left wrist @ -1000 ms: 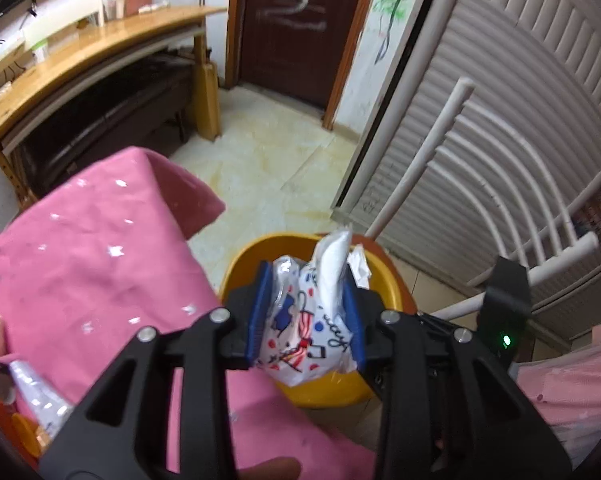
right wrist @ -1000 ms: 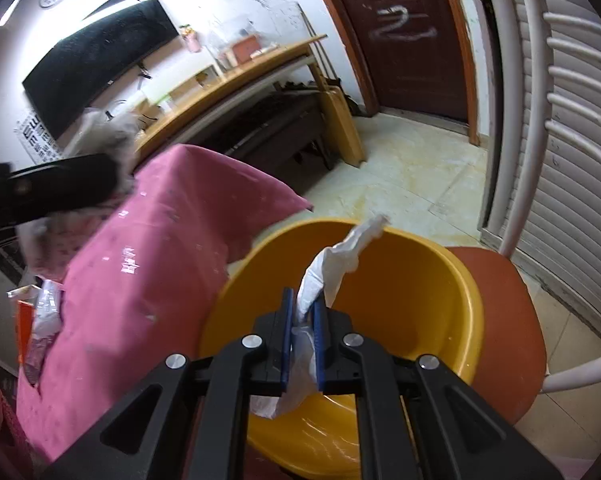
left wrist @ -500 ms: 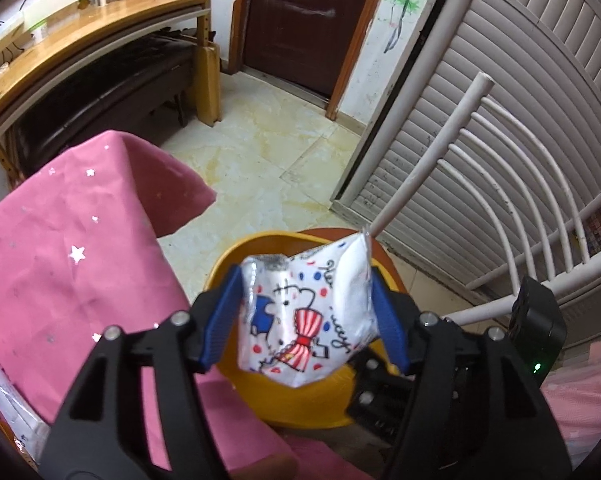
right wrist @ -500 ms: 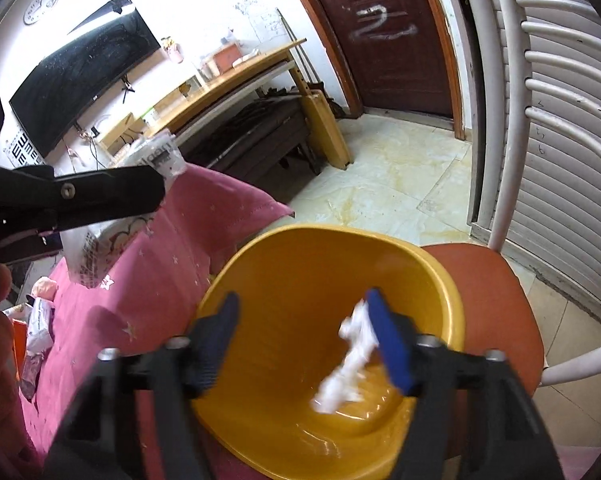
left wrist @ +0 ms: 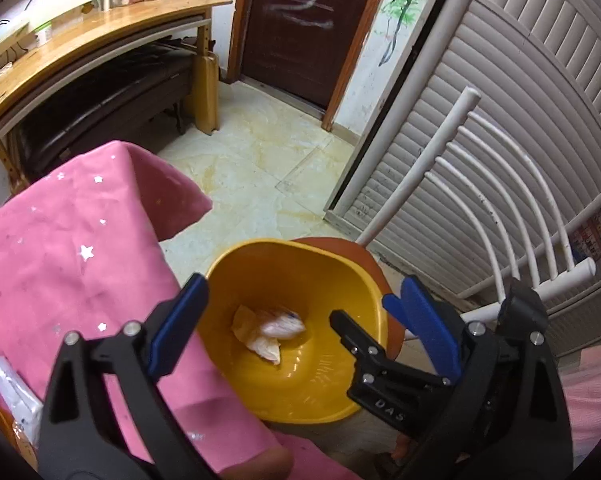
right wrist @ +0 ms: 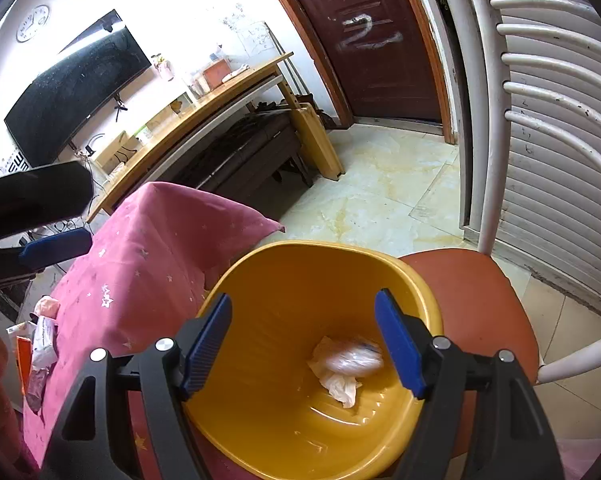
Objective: Collect trash
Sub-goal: 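Carry both items to the yellow bin and open both tools to drop them, then move both tools back over the table trash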
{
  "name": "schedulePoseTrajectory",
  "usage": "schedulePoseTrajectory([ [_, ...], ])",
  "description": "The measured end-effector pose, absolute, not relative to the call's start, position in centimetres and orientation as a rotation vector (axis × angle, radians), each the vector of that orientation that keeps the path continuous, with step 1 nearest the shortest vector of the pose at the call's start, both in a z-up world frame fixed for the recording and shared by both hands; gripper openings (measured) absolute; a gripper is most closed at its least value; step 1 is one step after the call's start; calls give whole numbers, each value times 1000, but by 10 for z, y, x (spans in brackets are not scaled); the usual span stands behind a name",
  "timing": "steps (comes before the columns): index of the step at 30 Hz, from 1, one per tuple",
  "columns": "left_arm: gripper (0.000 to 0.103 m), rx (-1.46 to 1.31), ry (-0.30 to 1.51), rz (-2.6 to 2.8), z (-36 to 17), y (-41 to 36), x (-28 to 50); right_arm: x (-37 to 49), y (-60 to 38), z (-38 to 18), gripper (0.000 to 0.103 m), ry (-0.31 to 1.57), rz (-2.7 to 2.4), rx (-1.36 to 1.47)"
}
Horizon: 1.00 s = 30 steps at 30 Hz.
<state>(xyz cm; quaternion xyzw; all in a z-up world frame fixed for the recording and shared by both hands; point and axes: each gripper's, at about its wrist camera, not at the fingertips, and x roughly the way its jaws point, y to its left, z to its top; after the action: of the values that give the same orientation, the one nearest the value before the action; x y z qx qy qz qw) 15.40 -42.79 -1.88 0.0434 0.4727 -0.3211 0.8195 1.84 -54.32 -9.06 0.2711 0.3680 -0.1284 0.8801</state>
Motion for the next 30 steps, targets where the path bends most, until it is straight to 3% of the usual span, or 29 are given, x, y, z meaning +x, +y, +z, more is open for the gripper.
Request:
schedulePoseTrajectory([
  [10,93,-3,971,-662,6,-373,140,18,-522,-62,69,704,-227,525],
  [19,96,-6,890,-545,31,-287,124,18,-460,-10,78,596,-84,414],
  [30,96,-28,786,-430,64,-191,117,40,-372,8,80,619,104,293],
])
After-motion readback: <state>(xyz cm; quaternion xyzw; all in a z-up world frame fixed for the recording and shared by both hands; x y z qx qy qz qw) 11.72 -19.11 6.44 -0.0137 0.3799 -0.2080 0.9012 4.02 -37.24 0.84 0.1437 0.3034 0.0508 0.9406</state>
